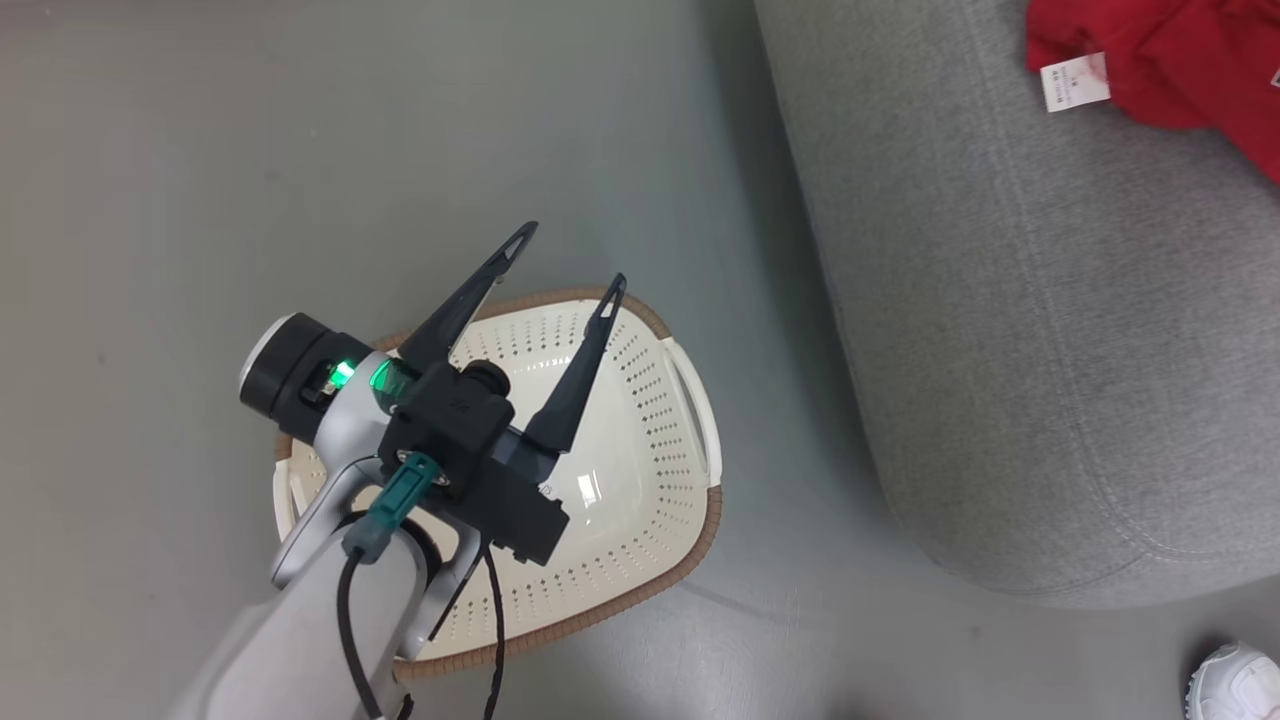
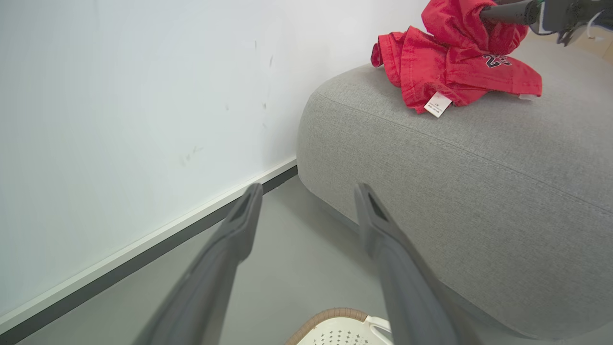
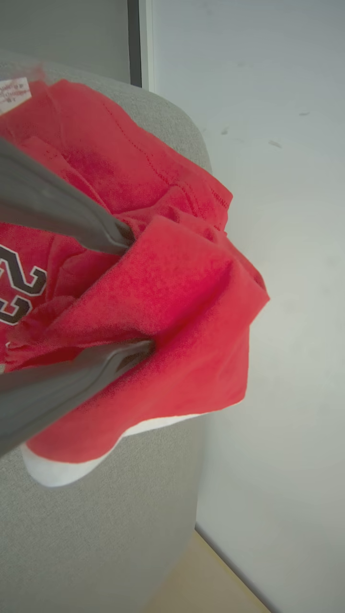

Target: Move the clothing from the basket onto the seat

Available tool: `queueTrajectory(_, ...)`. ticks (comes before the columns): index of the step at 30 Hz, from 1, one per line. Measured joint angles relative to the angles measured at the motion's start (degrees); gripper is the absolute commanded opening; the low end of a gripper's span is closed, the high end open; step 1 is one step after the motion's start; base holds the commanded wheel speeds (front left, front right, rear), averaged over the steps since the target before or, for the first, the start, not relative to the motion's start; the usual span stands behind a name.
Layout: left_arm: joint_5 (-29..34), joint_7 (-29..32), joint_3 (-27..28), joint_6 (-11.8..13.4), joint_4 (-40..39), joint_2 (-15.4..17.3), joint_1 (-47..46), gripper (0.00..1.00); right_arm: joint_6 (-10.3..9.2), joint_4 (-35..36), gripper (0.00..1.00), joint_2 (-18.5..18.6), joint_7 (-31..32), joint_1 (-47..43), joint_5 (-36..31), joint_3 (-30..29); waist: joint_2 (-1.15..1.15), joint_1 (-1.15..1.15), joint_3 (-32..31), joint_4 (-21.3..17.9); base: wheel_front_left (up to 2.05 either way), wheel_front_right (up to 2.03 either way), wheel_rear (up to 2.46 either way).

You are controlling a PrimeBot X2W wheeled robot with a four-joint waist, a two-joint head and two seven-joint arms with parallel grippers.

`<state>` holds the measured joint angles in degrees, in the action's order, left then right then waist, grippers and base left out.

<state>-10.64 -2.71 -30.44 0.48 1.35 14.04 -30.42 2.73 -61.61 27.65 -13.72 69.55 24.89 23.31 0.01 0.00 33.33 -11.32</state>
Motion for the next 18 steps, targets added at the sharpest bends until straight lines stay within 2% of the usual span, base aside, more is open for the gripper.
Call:
queueTrajectory(9,-2.7,-3.0,1.8,0.1,3.8,-0.4,2.1,1.00,1.82,0.5,1.00,-3.2,-0.6,-5.1,-0.7,1.8,0.00,0.00,-4.4,-1.9,0.00,0.00,0.00)
queueTrajectory(18,-5.5,-5.6,4.2,1.4,6.6,-1.9,4.9,1.00,2.32,3.6,1.00,-4.3,-0.6,-10.5,-0.8,2.6,-0.01,0.00,-9.8,-3.2,0.00,0.00,0.00)
